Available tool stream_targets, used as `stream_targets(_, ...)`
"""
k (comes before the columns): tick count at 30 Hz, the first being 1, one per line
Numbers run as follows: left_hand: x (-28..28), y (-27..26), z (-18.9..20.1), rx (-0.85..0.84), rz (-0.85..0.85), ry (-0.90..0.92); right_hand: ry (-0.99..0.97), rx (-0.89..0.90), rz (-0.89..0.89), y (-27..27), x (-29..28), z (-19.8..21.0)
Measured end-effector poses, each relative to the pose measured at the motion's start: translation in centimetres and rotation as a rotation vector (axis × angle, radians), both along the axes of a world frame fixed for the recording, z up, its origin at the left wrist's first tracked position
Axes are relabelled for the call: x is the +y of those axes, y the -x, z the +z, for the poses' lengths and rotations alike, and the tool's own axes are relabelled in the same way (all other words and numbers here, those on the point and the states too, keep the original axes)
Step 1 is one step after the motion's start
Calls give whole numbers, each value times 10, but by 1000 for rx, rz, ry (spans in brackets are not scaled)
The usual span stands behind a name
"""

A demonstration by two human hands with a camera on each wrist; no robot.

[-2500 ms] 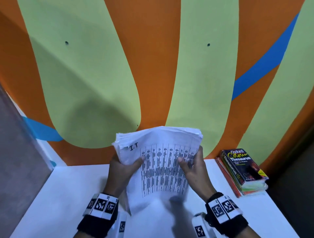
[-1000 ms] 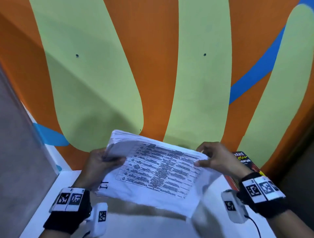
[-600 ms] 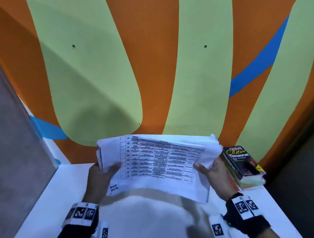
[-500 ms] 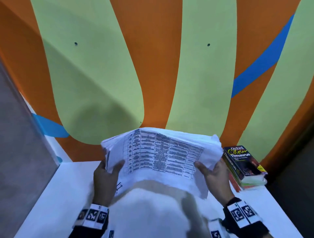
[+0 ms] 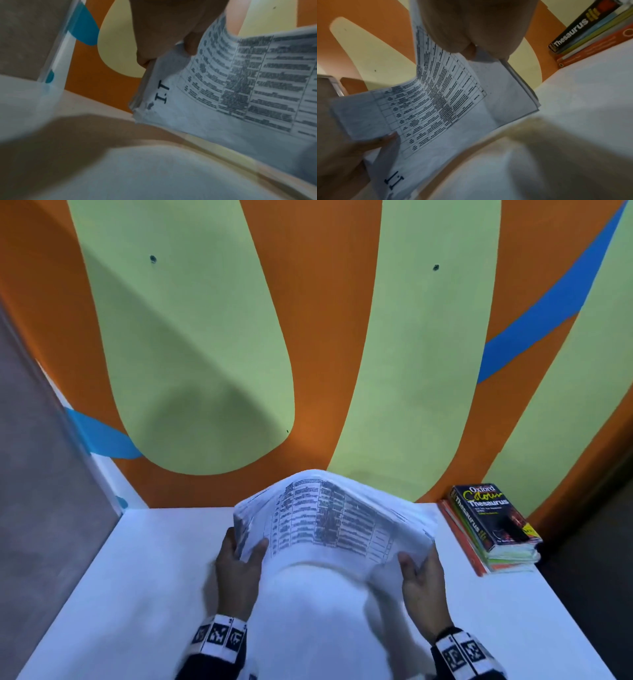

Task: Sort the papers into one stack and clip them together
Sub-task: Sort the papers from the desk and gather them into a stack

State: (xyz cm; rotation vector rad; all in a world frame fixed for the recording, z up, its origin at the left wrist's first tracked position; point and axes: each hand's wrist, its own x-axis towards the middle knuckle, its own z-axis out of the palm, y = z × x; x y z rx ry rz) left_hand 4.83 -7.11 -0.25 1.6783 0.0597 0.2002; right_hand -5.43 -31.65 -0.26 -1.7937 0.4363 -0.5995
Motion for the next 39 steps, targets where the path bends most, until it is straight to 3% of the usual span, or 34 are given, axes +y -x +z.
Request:
stream_targets(10, 13, -12, 7, -163, -35, 5, -212, -115, -44, -10, -20, -2)
stream_targets(12, 18, -17, 6, -170, -49, 63, -174, -144, -38, -9, -24, 5)
stream_targets(18, 25, -27, -5, -10, -159, 106, -39, -84, 6, -4, -26, -3)
stream_targets(21, 26, -27, 0, -4, -125, 172, -61, -44, -28, -7, -32, -4)
stream_targets(28, 28, -29, 7, 41, -257, 121, -73, 0, -23, -10, -27, -6)
stream_targets(36, 45, -37, 47, 73, -438, 43, -219, -100, 68, -2, -39, 52)
stream_targets(39, 43, -28, 49, 121, -425, 157, -302, -107, 60, 1, -25, 77)
